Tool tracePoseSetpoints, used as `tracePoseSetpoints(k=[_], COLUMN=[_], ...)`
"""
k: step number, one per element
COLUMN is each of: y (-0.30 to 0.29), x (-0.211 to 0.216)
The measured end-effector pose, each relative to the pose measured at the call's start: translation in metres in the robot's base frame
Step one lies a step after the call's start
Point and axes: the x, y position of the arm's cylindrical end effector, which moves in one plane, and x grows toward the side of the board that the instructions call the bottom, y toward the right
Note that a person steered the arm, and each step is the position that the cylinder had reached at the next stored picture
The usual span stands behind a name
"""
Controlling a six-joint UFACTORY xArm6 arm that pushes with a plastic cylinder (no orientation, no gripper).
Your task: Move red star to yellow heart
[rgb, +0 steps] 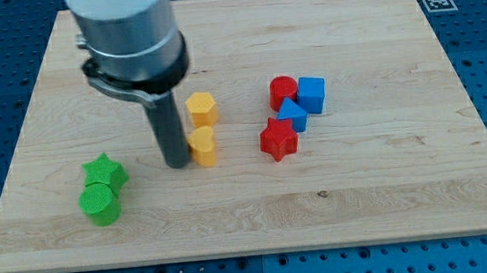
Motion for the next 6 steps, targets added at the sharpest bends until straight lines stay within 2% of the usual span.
tracePoseSetpoints(k=[4, 5, 6], y=[0.223, 0.236, 0.201], x=[0.01, -0.003, -0.016])
